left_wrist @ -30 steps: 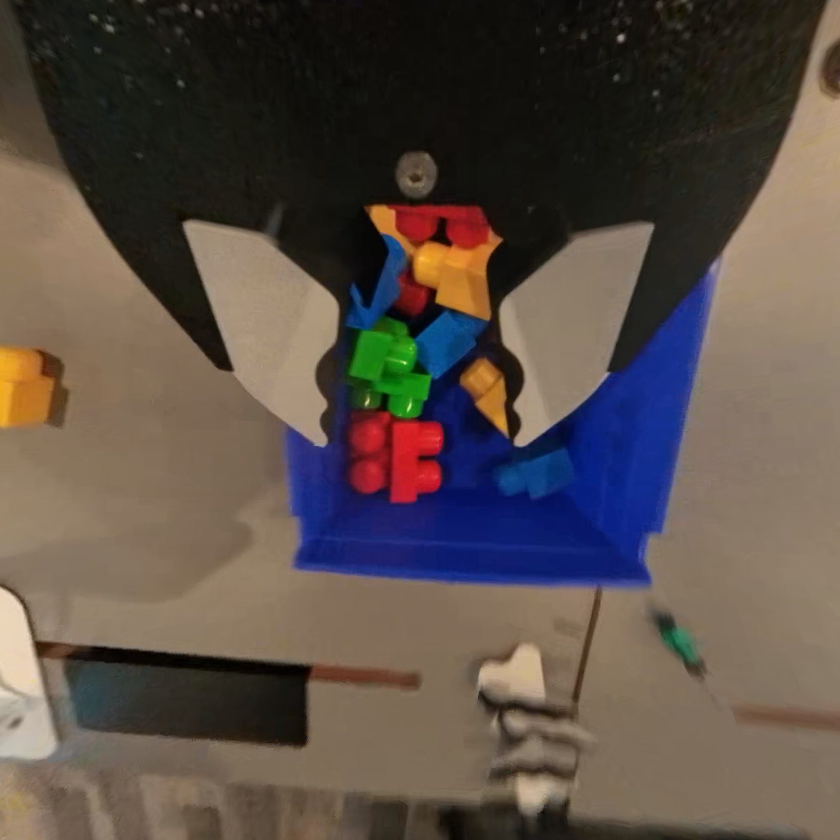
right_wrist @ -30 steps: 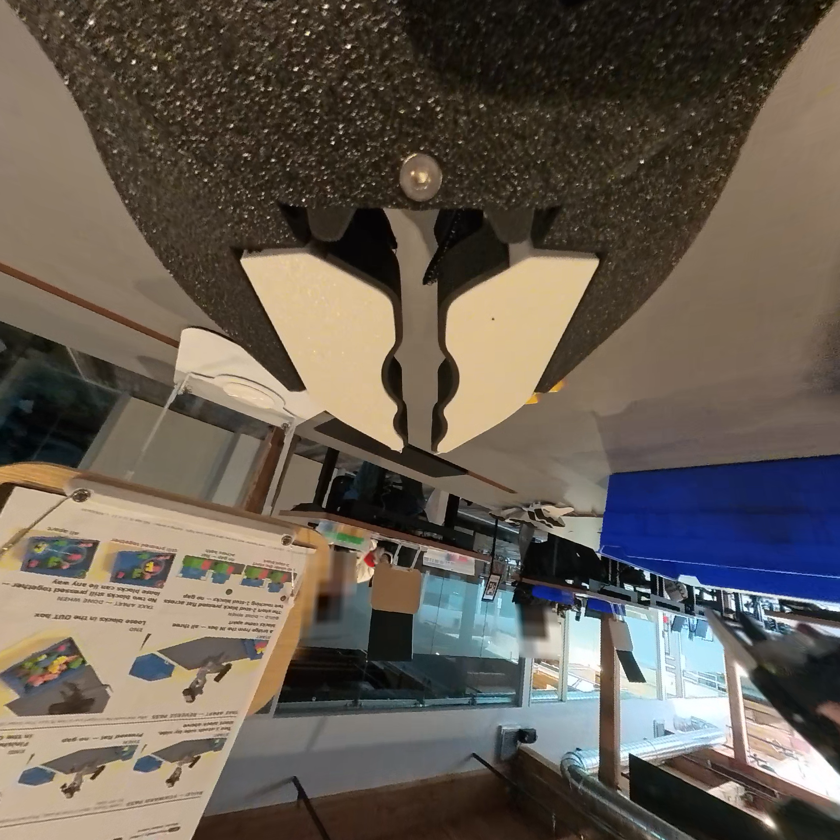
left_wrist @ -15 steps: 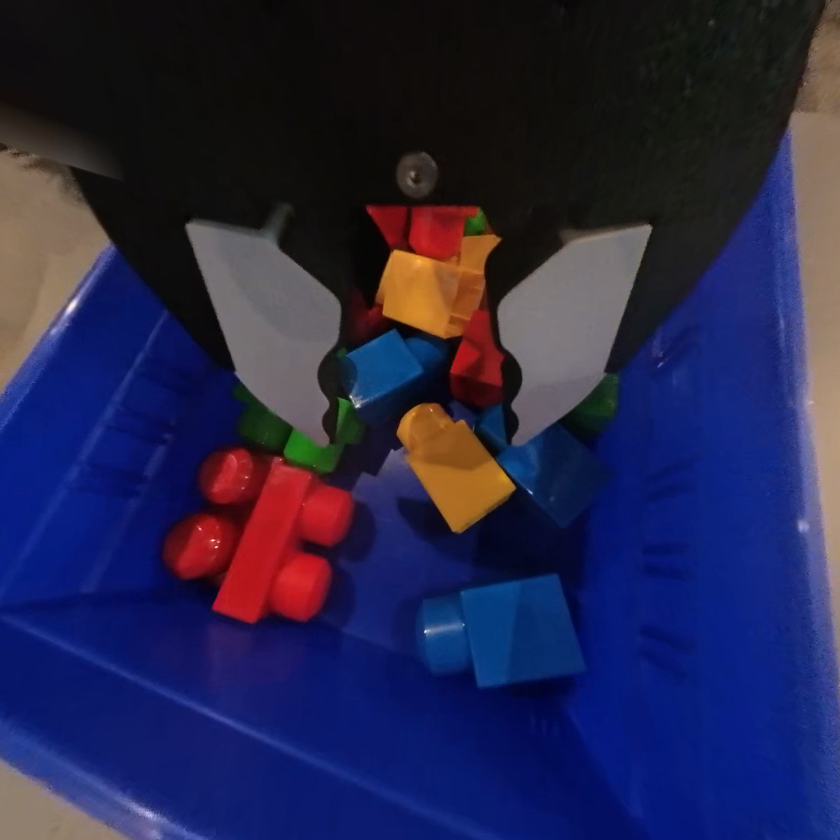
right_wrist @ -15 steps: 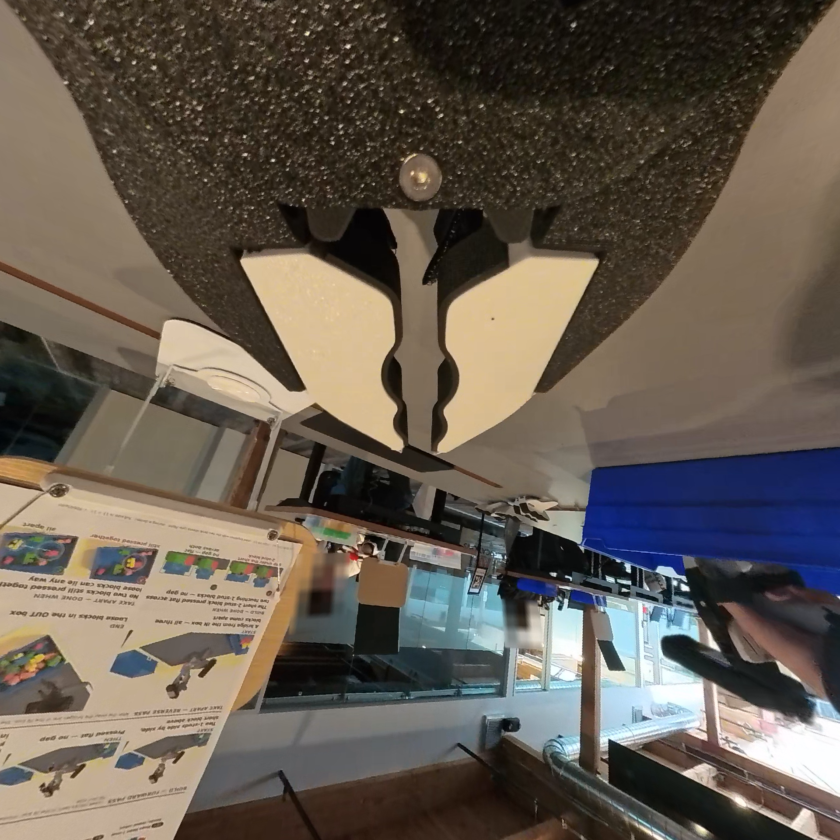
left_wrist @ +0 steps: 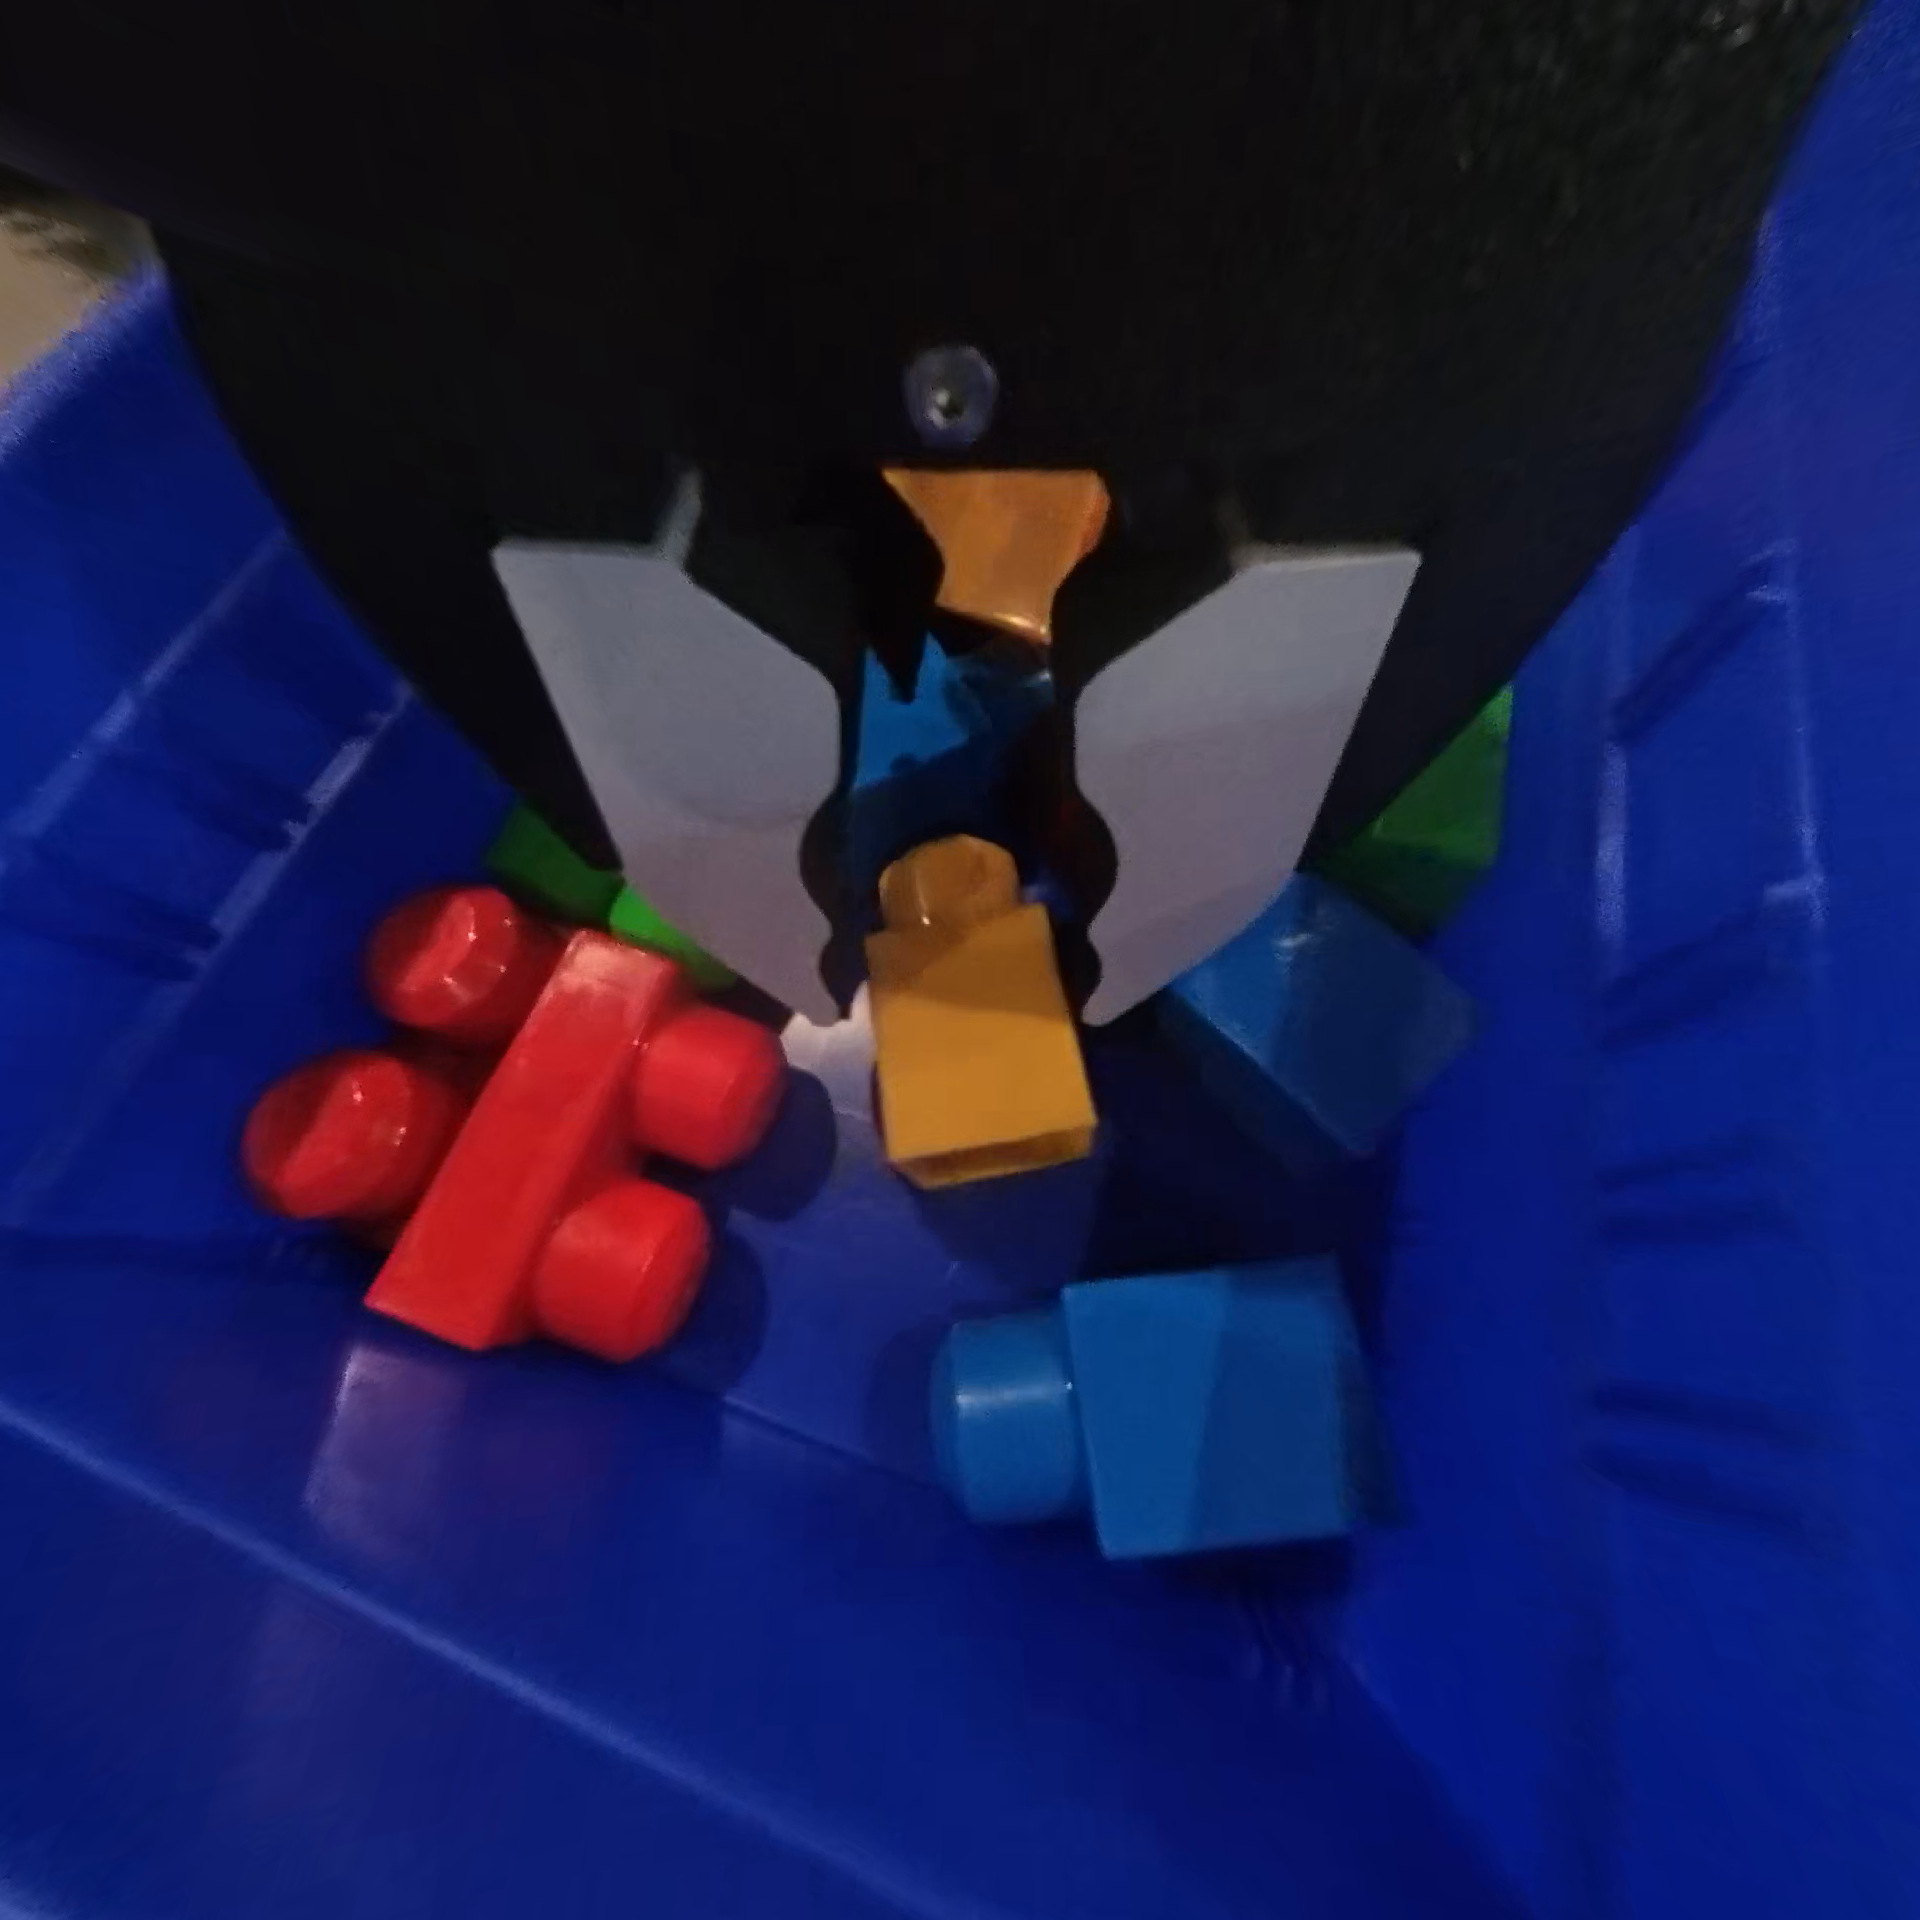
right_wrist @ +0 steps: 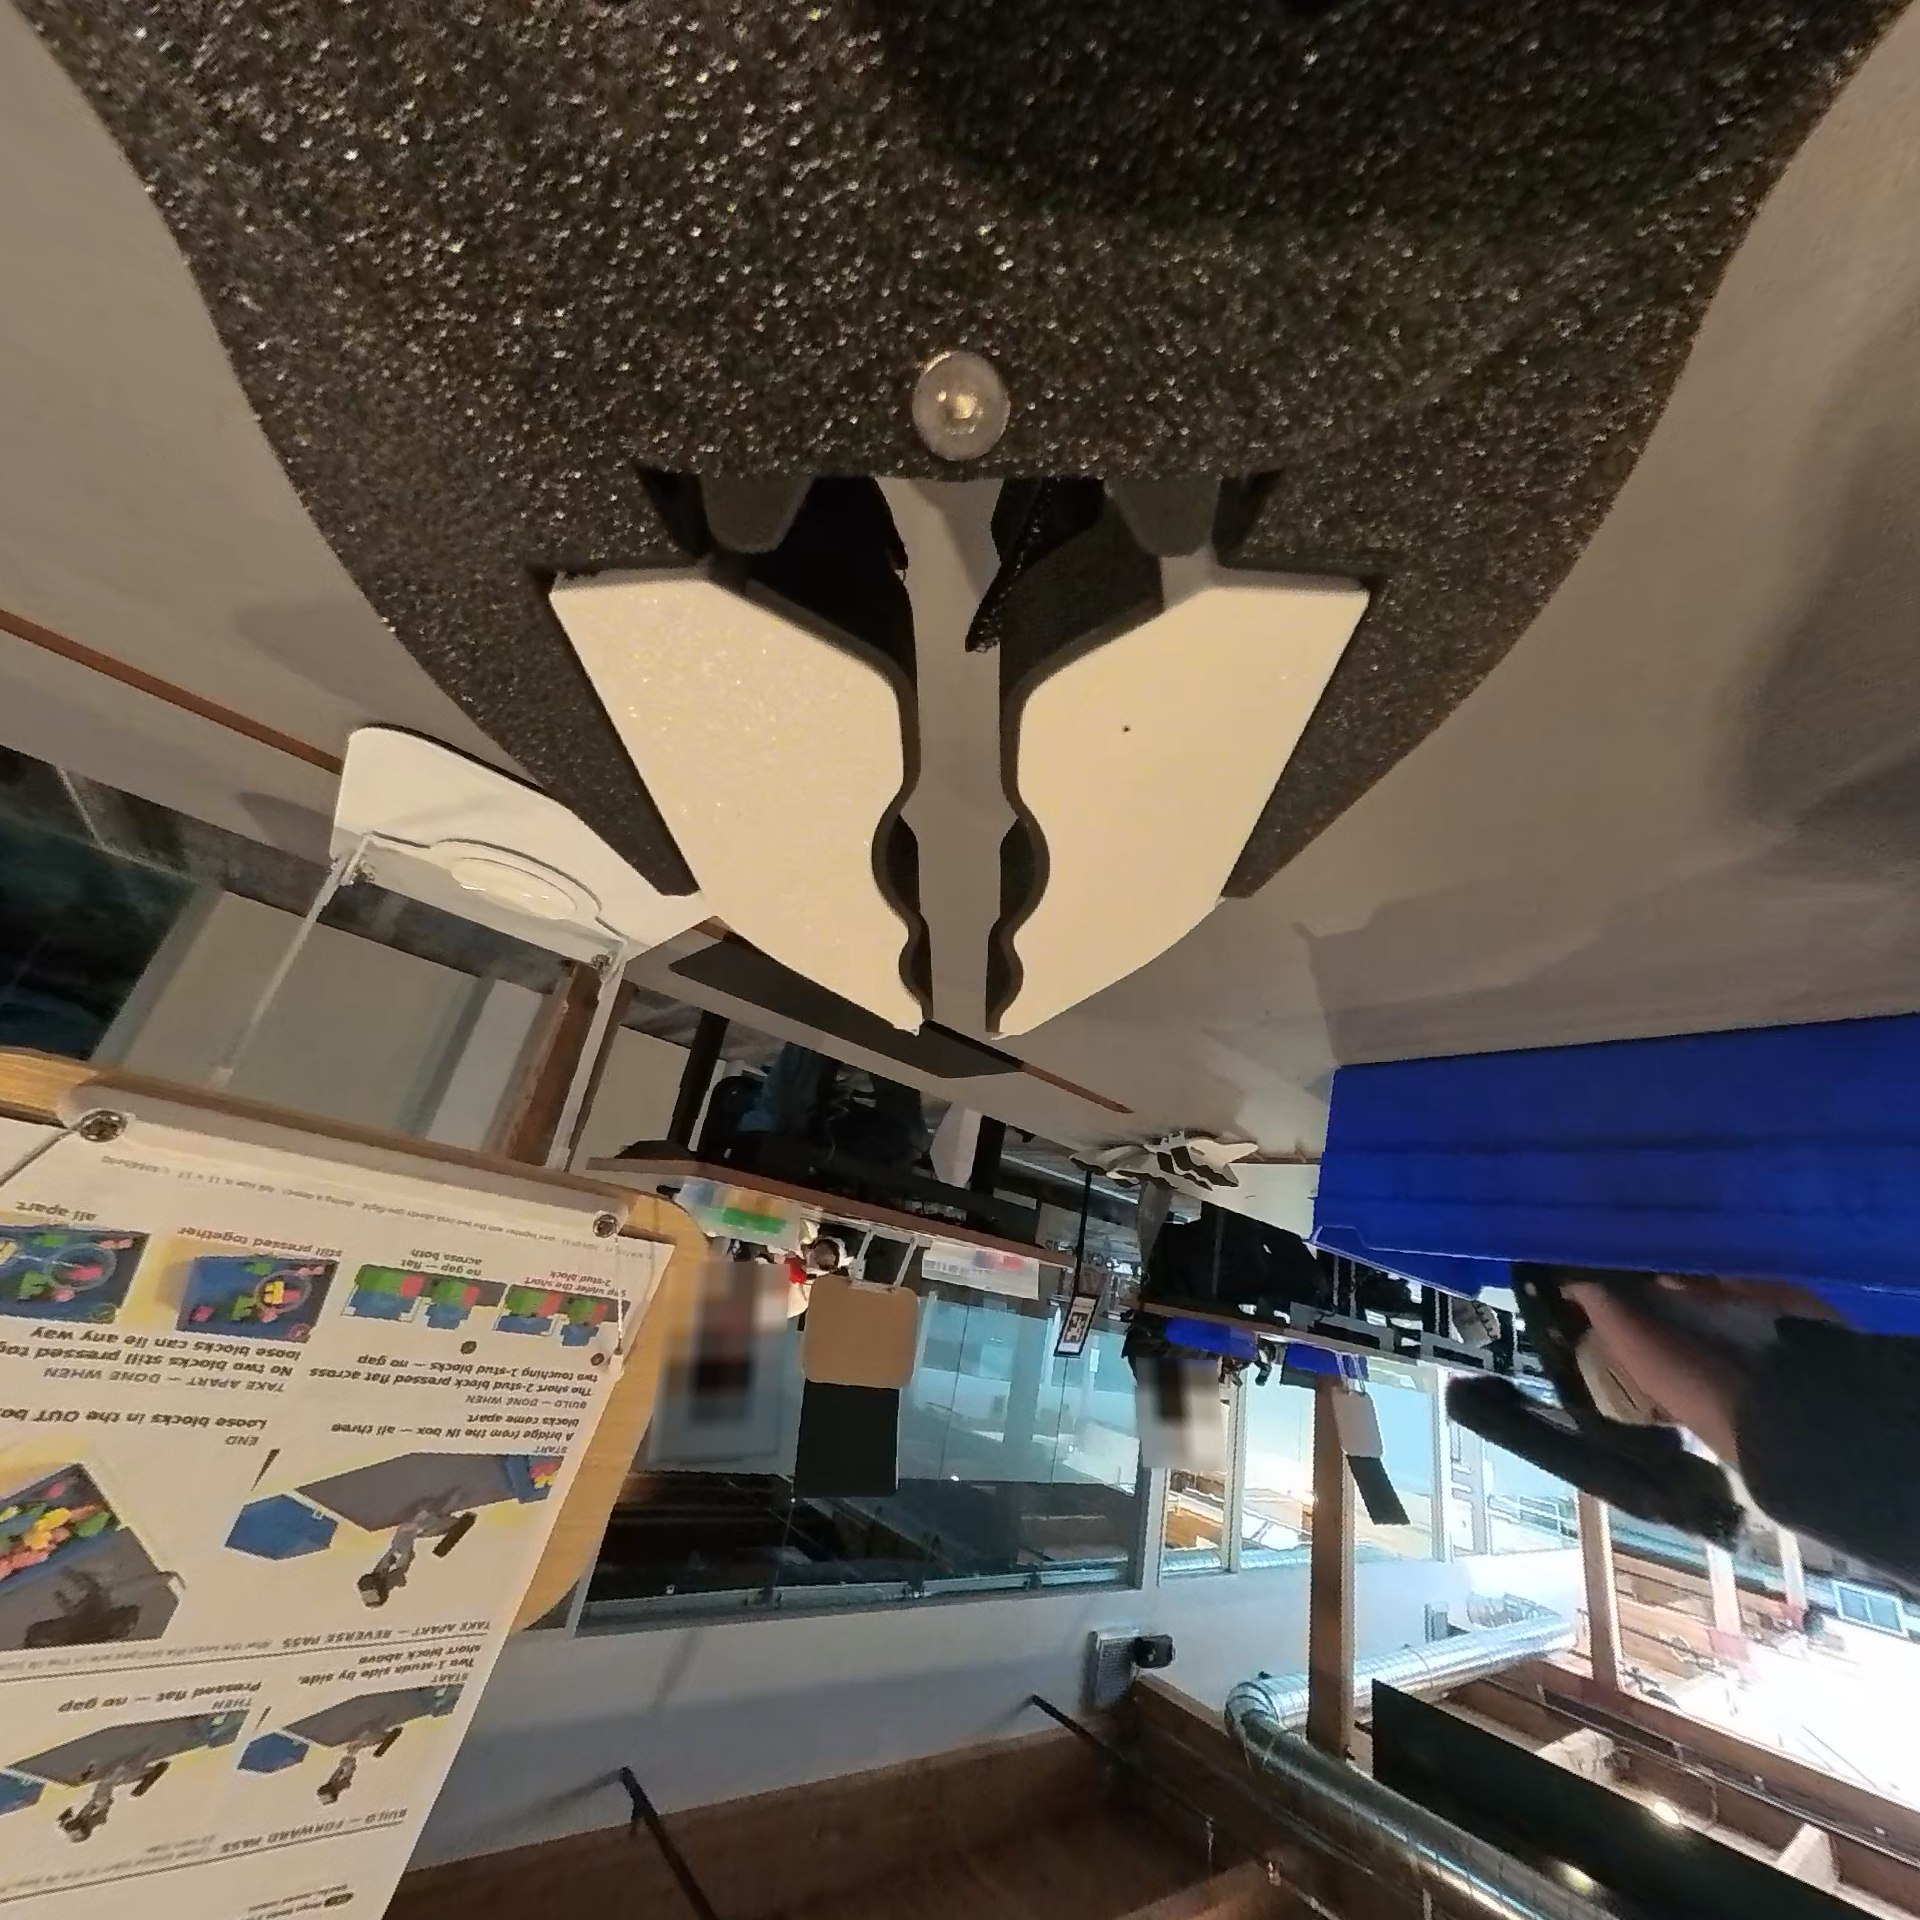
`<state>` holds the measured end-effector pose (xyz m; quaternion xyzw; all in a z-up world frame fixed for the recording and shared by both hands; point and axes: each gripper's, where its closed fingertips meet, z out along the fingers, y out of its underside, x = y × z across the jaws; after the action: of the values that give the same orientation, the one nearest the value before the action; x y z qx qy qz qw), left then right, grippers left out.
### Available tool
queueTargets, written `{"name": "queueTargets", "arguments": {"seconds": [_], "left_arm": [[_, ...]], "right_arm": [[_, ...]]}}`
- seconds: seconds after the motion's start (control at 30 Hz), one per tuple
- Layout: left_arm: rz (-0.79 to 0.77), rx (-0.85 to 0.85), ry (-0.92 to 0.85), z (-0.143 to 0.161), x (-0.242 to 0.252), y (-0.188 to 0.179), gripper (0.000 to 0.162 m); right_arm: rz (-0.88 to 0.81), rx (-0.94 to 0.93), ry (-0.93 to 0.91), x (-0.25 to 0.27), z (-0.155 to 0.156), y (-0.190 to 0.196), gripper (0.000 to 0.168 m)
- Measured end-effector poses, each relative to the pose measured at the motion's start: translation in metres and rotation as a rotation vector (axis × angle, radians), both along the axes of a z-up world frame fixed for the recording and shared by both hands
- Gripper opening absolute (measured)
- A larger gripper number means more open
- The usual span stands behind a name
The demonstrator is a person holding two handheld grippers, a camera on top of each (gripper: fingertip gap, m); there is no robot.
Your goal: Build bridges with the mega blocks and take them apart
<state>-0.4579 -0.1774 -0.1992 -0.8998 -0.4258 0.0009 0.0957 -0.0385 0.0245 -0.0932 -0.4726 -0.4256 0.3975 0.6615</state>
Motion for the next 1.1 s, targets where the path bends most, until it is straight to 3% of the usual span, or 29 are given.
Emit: {"name": "queueTargets", "arguments": {"seconds": [0.2, 0.33, 0.43, 0.53, 0.63, 0.77, 0.9, 1.1], "left_arm": [[-0.1, -0.01, 0.098, 0.019, -0.003, 0.002, 0.034], [-0.187, 0.201, 0.234, 0.079, 0.012, 0.031, 0.034], [-0.322, 0.434, 0.325, 0.135, 0.062, 0.071, 0.034], [-0.574, 0.57, 0.328, 0.158, 0.149, 0.118, 0.034], [-0.827, 0.587, 0.28, 0.145, 0.24, 0.155, 0.034], [-1.039, 0.541, 0.161, 0.1, 0.329, 0.186, 0.034], [-1.099, 0.461, 0.102, 0.057, 0.366, 0.201, 0.034], [-1.194, 0.405, 0.098, 0.026, 0.388, 0.205, 0.034]], "right_arm": [[-0.001, -0.005, 0.003, 0.0, 0.0, 0.001, 0.009], [-0.004, 0.002, 0.002, 0.0, 0.0, 0.001, 0.009], [-0.006, 0.011, -0.001, 0.0, 0.0, 0.0, 0.009], [-0.012, 0.021, 0.002, 0.0, 0.001, 0.0, 0.009], [-0.028, 0.04, 0.013, 0.003, 0.004, 0.001, 0.009], [-0.106, 0.06, 0.028, 0.01, 0.008, 0.011, 0.009], [-0.182, 0.051, 0.022, 0.017, 0.008, 0.025, 0.009], [-0.201, 0.025, 0.019, 0.02, 0.006, 0.032, 0.009]]}}
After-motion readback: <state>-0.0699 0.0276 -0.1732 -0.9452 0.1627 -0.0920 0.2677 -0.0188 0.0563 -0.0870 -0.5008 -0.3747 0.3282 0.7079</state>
